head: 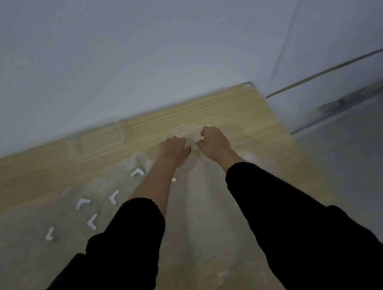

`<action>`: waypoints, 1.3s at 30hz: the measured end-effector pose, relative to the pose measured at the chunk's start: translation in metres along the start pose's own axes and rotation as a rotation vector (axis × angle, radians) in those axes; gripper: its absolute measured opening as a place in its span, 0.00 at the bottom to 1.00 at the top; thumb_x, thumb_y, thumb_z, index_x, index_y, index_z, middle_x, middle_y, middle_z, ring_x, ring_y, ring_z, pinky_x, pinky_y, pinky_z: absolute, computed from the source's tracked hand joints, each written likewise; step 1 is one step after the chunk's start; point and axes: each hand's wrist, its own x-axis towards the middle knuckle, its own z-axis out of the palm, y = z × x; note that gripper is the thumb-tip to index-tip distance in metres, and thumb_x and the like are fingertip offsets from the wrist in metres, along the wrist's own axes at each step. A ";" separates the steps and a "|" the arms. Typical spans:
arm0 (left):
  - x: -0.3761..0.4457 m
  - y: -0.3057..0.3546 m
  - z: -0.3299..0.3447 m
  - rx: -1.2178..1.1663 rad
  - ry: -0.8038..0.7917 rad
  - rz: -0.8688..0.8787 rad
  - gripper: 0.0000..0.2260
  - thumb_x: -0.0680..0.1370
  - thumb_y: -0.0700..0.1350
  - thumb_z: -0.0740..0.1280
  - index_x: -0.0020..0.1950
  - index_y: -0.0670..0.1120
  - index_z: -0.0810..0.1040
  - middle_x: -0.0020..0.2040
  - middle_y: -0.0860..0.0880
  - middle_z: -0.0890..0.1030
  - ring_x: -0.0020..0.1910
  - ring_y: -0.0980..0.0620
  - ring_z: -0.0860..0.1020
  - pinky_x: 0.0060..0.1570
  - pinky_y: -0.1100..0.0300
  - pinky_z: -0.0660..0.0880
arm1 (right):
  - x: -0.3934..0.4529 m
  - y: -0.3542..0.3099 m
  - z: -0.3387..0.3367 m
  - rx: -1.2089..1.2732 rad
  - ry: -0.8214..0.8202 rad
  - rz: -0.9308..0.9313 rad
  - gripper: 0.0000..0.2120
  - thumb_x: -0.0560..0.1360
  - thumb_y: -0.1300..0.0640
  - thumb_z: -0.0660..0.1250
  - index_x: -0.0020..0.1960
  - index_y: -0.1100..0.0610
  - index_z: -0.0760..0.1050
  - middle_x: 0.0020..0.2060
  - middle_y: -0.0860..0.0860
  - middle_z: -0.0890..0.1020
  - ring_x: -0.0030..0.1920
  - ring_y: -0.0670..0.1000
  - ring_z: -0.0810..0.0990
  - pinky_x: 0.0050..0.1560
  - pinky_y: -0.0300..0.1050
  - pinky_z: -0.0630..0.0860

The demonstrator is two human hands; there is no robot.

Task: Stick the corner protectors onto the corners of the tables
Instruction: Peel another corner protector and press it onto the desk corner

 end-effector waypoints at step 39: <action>-0.161 -0.249 0.112 -0.376 0.300 -0.498 0.17 0.79 0.47 0.62 0.65 0.41 0.71 0.64 0.40 0.72 0.62 0.40 0.72 0.58 0.48 0.71 | -0.060 -0.179 0.218 -0.148 -0.051 -0.322 0.17 0.77 0.52 0.63 0.62 0.60 0.71 0.61 0.58 0.71 0.62 0.59 0.71 0.57 0.53 0.74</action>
